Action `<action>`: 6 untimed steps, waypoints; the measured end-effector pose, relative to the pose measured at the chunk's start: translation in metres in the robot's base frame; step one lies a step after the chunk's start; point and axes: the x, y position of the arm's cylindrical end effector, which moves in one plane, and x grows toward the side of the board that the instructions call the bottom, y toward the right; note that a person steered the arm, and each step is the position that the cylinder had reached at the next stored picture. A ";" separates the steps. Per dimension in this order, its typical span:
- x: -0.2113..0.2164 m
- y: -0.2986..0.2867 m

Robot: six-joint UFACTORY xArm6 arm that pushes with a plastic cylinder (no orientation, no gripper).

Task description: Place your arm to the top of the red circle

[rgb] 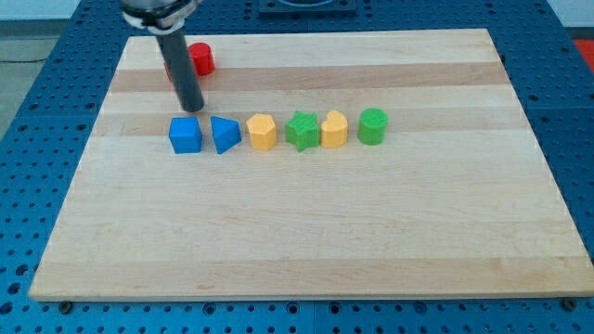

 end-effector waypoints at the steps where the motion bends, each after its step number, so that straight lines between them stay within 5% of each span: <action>1: -0.037 0.024; 3: -0.135 0.013; 6: -0.118 -0.015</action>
